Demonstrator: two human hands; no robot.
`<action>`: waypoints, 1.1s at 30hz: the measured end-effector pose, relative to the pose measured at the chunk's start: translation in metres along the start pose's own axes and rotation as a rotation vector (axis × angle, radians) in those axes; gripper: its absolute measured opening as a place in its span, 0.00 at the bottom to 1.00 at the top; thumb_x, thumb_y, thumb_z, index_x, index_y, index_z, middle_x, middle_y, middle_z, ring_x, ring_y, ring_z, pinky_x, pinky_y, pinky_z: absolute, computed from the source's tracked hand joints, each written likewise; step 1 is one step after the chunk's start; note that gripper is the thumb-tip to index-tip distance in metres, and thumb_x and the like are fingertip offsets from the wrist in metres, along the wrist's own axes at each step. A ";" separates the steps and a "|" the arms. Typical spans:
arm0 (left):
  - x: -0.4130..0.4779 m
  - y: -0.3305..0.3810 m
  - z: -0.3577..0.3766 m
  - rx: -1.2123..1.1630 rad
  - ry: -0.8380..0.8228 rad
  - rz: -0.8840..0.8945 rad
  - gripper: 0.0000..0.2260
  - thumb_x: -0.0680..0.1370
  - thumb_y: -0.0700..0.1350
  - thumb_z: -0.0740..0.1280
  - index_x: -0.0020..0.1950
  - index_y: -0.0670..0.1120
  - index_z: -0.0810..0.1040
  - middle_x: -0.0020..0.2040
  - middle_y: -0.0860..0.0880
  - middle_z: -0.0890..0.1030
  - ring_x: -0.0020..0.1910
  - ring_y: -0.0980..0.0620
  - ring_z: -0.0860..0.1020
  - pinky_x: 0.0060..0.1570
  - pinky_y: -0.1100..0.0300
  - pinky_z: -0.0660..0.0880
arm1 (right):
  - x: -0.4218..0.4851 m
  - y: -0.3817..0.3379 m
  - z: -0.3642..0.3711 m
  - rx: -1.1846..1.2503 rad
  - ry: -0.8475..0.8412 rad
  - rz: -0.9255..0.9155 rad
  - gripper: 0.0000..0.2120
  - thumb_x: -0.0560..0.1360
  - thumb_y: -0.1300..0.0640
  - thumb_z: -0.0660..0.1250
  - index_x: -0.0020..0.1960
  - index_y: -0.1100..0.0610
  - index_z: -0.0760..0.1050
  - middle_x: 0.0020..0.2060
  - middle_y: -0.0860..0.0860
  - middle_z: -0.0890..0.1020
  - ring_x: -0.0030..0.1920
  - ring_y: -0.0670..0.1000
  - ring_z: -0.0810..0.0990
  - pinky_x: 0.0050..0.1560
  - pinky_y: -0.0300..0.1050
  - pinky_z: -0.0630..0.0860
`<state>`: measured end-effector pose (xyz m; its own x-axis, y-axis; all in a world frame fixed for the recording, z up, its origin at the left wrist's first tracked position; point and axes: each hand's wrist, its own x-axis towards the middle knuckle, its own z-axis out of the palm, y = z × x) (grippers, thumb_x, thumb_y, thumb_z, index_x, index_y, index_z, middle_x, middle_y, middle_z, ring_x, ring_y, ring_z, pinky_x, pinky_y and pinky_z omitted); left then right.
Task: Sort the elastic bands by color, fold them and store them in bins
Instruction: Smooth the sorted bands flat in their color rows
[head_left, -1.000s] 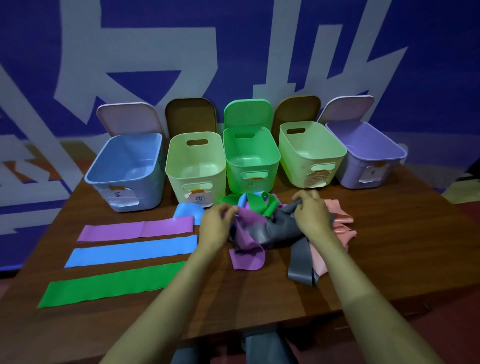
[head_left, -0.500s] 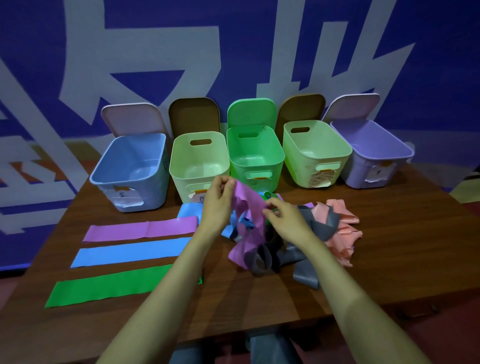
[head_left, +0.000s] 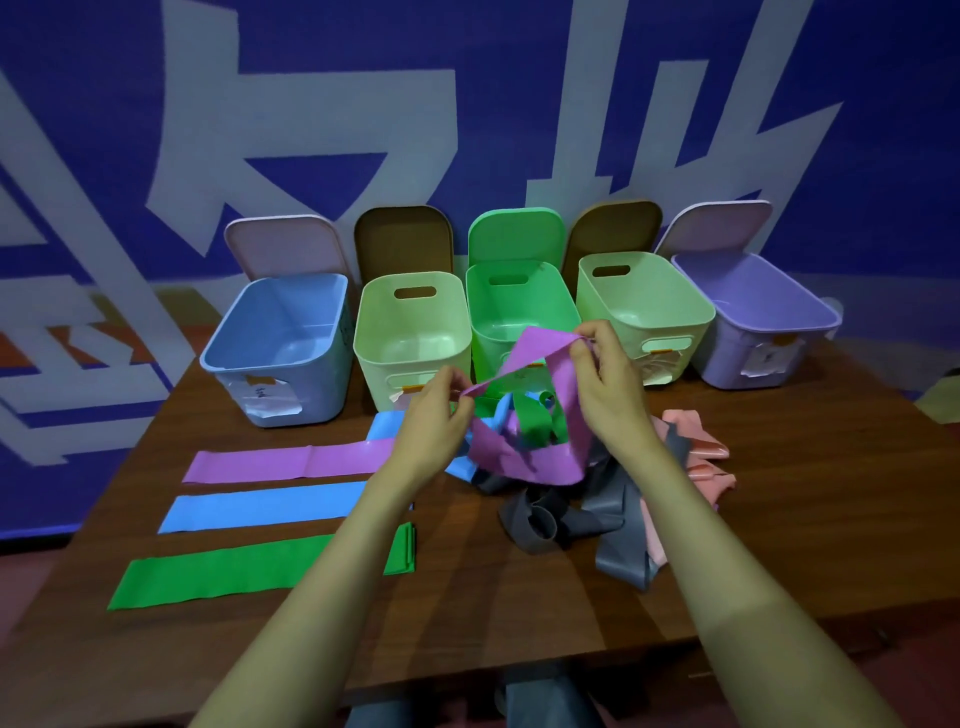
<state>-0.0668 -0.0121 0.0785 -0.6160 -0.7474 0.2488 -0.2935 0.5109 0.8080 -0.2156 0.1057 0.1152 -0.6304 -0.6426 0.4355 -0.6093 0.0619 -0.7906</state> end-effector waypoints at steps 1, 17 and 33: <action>0.001 0.000 -0.001 -0.038 0.010 -0.056 0.03 0.78 0.37 0.61 0.49 0.43 0.70 0.44 0.44 0.79 0.45 0.46 0.78 0.45 0.55 0.73 | 0.000 -0.001 0.000 0.008 -0.005 0.025 0.05 0.80 0.58 0.58 0.50 0.58 0.71 0.41 0.52 0.77 0.43 0.53 0.76 0.44 0.51 0.72; -0.010 -0.012 -0.034 -0.399 -0.237 -0.390 0.11 0.72 0.46 0.73 0.50 0.45 0.76 0.40 0.47 0.81 0.36 0.47 0.79 0.42 0.52 0.77 | -0.002 0.006 -0.011 -0.034 0.026 0.268 0.10 0.76 0.60 0.60 0.35 0.57 0.67 0.28 0.50 0.68 0.32 0.49 0.66 0.33 0.42 0.63; -0.012 -0.027 -0.051 -0.722 0.059 -0.467 0.02 0.77 0.37 0.65 0.45 0.42 0.74 0.34 0.48 0.78 0.26 0.56 0.74 0.25 0.66 0.71 | -0.014 0.039 -0.015 -0.168 -0.482 0.338 0.29 0.68 0.45 0.73 0.63 0.52 0.66 0.57 0.50 0.66 0.57 0.49 0.68 0.56 0.45 0.67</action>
<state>-0.0138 -0.0388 0.0807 -0.5027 -0.8449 -0.1828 0.0418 -0.2349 0.9711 -0.2381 0.1286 0.0853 -0.5373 -0.8371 -0.1030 -0.5053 0.4172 -0.7553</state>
